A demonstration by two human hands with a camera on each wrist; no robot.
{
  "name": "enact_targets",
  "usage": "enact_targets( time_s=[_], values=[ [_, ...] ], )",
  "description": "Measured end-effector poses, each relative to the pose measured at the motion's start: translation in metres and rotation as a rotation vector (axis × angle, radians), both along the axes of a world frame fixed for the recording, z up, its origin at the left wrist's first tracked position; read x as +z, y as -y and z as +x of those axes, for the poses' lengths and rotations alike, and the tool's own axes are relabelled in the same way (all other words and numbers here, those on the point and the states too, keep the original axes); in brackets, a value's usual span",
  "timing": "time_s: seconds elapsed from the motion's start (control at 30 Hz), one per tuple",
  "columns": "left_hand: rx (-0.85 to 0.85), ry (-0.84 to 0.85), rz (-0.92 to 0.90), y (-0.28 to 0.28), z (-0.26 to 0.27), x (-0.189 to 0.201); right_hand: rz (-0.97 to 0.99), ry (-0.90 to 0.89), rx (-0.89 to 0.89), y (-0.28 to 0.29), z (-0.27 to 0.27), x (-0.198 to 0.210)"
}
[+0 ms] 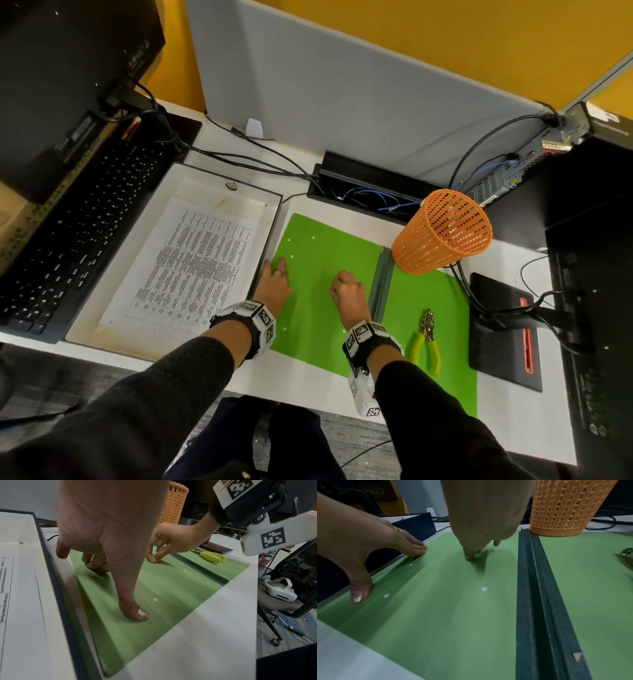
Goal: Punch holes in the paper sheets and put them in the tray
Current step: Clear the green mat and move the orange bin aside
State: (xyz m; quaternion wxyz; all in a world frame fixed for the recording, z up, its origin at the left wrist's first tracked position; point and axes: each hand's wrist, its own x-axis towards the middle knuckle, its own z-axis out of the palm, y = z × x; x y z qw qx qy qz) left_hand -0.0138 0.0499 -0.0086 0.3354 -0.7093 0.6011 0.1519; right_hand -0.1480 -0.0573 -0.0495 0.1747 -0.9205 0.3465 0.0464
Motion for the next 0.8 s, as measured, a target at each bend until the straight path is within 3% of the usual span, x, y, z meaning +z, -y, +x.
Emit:
enact_targets(
  time_s=[0.37, 0.67, 0.8],
  values=[
    [-0.014, 0.021, -0.002, -0.001, -0.001, 0.001, 0.041, -0.094, -0.01, -0.003, 0.006, 0.012],
    [-0.023, 0.028, 0.008, -0.001, -0.002, 0.01, -0.115, 0.14, 0.03, 0.05, 0.024, 0.075],
    [-0.035, 0.016, -0.009, -0.002, -0.001, 0.01, -0.216, 0.279, -0.106, 0.089, 0.027, 0.122]
  ],
)
